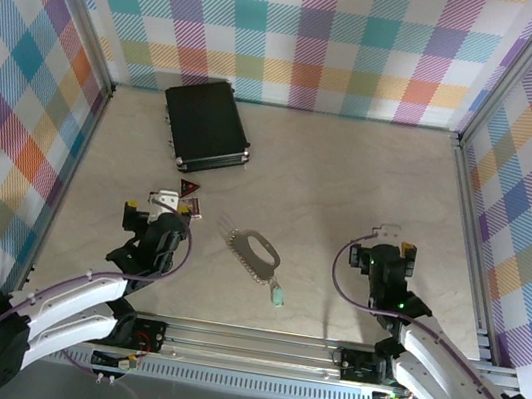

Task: Put the keys on the keyring

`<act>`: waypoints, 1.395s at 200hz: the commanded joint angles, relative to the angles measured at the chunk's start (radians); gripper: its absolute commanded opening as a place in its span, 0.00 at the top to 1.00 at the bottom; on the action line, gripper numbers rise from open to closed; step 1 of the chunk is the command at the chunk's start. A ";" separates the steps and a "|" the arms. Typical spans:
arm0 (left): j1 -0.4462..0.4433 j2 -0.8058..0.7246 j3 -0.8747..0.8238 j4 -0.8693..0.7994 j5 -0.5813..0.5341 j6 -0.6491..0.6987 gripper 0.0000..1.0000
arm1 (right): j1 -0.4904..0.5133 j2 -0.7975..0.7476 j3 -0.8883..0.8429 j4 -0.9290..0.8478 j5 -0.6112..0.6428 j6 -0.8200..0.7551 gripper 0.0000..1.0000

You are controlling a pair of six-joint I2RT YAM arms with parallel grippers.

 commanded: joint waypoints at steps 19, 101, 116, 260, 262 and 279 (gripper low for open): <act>0.049 0.074 -0.037 0.222 0.045 0.047 0.00 | -0.033 -0.011 -0.042 0.186 -0.029 -0.062 0.01; 0.228 0.389 -0.011 0.657 0.170 0.106 0.00 | -0.193 0.419 0.041 0.600 -0.149 -0.035 0.01; 0.234 0.426 -0.009 0.716 0.173 0.122 0.00 | -0.235 0.473 0.057 0.649 -0.191 -0.003 0.01; 0.354 0.634 0.043 0.873 0.339 0.074 0.00 | -0.358 0.726 0.129 0.839 -0.357 -0.023 0.01; 0.355 0.634 0.046 0.871 0.341 0.074 0.00 | -0.360 0.734 0.127 0.854 -0.359 -0.026 0.01; 0.366 0.634 0.067 0.822 0.357 0.061 0.00 | -0.364 0.731 0.130 0.837 -0.379 -0.025 0.01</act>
